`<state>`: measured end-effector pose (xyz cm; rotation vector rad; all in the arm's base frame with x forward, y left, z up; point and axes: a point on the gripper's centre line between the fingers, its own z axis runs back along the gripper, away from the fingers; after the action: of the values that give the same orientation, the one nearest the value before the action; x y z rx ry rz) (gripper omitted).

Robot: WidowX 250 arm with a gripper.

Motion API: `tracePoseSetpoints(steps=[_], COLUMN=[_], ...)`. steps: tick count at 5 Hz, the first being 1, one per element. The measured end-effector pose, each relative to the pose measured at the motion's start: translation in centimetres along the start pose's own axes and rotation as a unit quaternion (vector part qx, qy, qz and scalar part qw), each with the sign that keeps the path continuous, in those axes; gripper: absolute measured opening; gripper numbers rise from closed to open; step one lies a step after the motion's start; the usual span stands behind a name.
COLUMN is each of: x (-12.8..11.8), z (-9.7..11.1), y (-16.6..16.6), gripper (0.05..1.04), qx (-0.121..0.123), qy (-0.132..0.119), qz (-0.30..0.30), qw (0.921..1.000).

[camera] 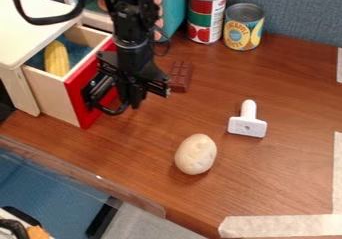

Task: Open the drawer

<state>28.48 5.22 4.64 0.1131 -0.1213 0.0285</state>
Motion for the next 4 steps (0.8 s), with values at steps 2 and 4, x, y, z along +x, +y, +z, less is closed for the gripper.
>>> tracePoseSetpoints(steps=[2, 4], x=[-0.4, -0.4], z=[0.3, 0.5], y=[-2.1, -3.3], gripper=[0.121, 0.142], qx=[-0.003, 0.001], qy=[-0.002, 0.002], qz=[-0.017, -0.01], qw=[0.9998, 0.9999])
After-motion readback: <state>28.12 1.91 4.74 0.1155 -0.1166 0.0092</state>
